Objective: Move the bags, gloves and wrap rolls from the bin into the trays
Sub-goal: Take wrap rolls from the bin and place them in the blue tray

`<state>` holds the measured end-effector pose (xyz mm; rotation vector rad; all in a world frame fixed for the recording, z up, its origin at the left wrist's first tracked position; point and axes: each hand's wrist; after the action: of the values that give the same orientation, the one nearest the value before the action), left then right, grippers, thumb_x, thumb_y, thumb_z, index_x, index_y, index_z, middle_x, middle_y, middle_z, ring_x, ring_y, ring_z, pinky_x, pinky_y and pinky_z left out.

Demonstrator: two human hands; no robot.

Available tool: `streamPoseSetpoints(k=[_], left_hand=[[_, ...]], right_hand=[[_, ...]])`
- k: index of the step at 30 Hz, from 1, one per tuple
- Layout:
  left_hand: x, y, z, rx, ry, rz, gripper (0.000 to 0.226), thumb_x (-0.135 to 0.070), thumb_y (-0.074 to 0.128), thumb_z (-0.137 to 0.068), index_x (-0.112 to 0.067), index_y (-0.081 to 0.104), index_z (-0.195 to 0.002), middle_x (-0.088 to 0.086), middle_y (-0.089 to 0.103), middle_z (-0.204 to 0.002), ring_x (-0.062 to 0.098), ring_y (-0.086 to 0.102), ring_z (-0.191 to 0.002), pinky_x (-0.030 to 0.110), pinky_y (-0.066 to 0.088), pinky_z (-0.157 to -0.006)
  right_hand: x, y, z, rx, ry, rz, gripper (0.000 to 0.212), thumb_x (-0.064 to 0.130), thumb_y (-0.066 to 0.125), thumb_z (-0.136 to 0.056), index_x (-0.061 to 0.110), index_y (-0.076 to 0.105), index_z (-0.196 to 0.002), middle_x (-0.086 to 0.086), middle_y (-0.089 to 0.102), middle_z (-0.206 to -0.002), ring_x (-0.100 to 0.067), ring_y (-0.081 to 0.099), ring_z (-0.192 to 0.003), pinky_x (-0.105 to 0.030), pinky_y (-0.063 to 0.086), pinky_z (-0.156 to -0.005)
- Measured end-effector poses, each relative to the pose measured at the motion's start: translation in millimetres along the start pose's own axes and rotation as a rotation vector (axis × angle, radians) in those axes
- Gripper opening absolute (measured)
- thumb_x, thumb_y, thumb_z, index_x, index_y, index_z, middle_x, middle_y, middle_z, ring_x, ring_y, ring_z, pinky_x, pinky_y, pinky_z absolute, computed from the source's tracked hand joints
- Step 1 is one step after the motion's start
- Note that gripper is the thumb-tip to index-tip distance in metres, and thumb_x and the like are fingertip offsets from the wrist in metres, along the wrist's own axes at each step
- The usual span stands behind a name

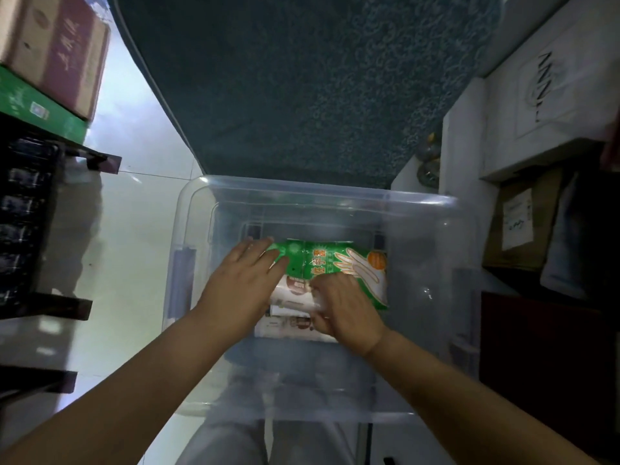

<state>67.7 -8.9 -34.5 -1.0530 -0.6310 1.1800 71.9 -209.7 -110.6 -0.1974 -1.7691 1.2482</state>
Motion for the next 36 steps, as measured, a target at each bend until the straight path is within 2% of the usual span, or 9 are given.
streamPoseSetpoints(k=[3, 5, 9, 13, 18, 21, 24, 30, 36], left_hand=[[2, -6, 5, 0.087, -0.034, -0.036, 0.054, -0.02, 0.089, -0.022, -0.013, 0.068, -0.071, 0.007, 0.068, -0.064, 0.026, 0.065, -0.057, 0.029, 0.051, -0.057], [10, -9, 11, 0.082, -0.087, -0.037, 0.055, -0.014, 0.09, -0.022, -0.01, 0.068, -0.072, 0.011, 0.068, -0.063, 0.027, 0.063, -0.052, 0.029, 0.048, -0.052], [35, -19, 27, 0.012, -0.219, -0.093, 0.054, -0.012, 0.088, -0.046, -0.002, 0.066, -0.095, 0.02, 0.068, -0.079, 0.036, 0.062, -0.068, 0.04, 0.049, -0.063], [56, -25, 27, -0.123, -0.251, -0.115, 0.054, -0.014, 0.082, -0.06, -0.002, 0.061, -0.108, 0.023, 0.068, -0.093, 0.041, 0.061, -0.08, 0.044, 0.046, -0.072], [63, -20, 21, -0.201, -0.254, -0.092, 0.054, -0.017, 0.082, -0.065, 0.0, 0.06, -0.111, 0.027, 0.066, -0.098, 0.046, 0.06, -0.084, 0.049, 0.047, -0.075], [64, -14, 22, -0.189, -0.253, -0.06, 0.056, -0.021, 0.082, -0.066, -0.002, 0.059, -0.113, 0.026, 0.067, -0.101, 0.044, 0.061, -0.087, 0.049, 0.047, -0.078], [64, -9, 26, -0.175, -0.248, -0.046, 0.059, -0.026, 0.083, -0.065, -0.003, 0.059, -0.114, 0.023, 0.067, -0.102, 0.041, 0.062, -0.087, 0.048, 0.048, -0.078], [65, -4, 33, -0.15, -0.238, -0.027, 0.063, -0.027, 0.087, -0.057, -0.005, 0.061, -0.11, 0.021, 0.069, -0.096, 0.039, 0.064, -0.081, 0.047, 0.051, -0.075], [60, -17, 47, -0.151, -0.234, 0.013, 0.063, -0.026, 0.091, -0.05, -0.006, 0.064, -0.104, 0.017, 0.071, -0.088, 0.035, 0.065, -0.074, 0.043, 0.053, -0.068]], right_hand=[[0, 2, 12, -0.046, 0.083, -0.084, 0.044, 0.02, 0.075, -0.075, 0.004, 0.051, -0.109, -0.02, 0.064, -0.096, -0.022, 0.045, -0.09, -0.033, 0.036, -0.079], [-14, 8, 21, 0.022, 0.274, -0.006, 0.057, 0.023, 0.081, -0.068, 0.0, 0.055, -0.114, -0.022, 0.062, -0.105, -0.027, 0.049, -0.1, -0.037, 0.038, -0.087], [-47, 25, 36, 0.46, 0.578, 0.364, 0.05, 0.031, 0.055, -0.087, 0.019, 0.043, -0.134, -0.01, 0.043, -0.139, -0.028, 0.037, -0.125, -0.036, 0.031, -0.1], [-62, 42, 22, 0.33, 0.595, 0.382, 0.032, 0.012, 0.052, -0.087, 0.012, 0.058, -0.118, -0.016, 0.056, -0.122, -0.033, 0.049, -0.109, -0.036, 0.039, -0.086], [-75, 38, -12, 0.217, 0.752, 0.329, 0.026, 0.006, 0.052, -0.087, 0.006, 0.056, -0.113, -0.017, 0.056, -0.117, -0.037, 0.059, -0.089, -0.034, 0.042, -0.066], [-61, 42, -11, 0.265, 0.527, 0.311, 0.013, 0.01, 0.054, -0.087, 0.006, 0.063, -0.095, -0.015, 0.064, -0.097, -0.033, 0.061, -0.083, -0.032, 0.043, -0.064], [-43, 54, 13, 0.423, 0.371, 0.25, 0.028, 0.032, 0.059, -0.086, 0.01, 0.064, -0.103, -0.012, 0.063, -0.098, -0.028, 0.06, -0.088, -0.031, 0.045, -0.069], [-42, 76, 27, 0.585, 0.444, 0.347, 0.053, 0.037, 0.068, -0.077, 0.016, 0.052, -0.123, -0.008, 0.052, -0.123, -0.026, 0.044, -0.115, -0.035, 0.035, -0.095], [-17, 44, 21, 0.516, 0.453, 0.369, 0.051, 0.046, 0.068, -0.073, 0.016, 0.056, -0.112, -0.008, 0.055, -0.113, -0.026, 0.053, -0.1, -0.036, 0.046, -0.084]])
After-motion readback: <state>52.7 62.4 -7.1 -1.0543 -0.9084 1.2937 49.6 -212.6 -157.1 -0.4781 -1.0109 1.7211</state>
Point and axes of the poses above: each hand's wrist, its own z-axis away from the middle knuckle, its own y-axis out of the palm, x = y × z
